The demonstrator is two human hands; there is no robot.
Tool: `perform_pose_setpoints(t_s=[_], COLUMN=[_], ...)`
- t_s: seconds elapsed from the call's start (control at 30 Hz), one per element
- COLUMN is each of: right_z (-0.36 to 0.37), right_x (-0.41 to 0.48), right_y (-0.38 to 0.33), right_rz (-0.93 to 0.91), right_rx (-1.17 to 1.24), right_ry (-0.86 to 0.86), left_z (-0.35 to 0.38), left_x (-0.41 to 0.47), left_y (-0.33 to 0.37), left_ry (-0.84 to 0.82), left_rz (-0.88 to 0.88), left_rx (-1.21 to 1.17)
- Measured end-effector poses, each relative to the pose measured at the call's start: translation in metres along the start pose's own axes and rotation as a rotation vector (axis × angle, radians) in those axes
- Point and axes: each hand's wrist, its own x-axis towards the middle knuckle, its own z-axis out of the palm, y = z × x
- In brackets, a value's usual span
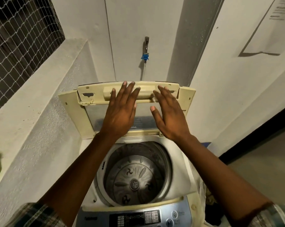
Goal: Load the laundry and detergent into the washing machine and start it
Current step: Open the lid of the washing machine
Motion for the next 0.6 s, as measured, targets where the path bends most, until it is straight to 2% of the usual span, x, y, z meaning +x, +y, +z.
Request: perform_pose_setpoints(t_s=[0.3, 0.6], right_z=[0.011, -0.015], right_x=[-0.124, -0.205], right_y=[0.035, 0.103], right_rz=[0.18, 0.393], right_rx=[0.012, 0.063], right_ry=[-0.117, -0.148], left_z=[0.047, 0.086], left_x=[-0.094, -0.111], left_y=[0.048, 0.141], left_ry=[-0.216, -0.365], left_rz=[-0.062, -0.088], left_rx=[-0.218, -0.374])
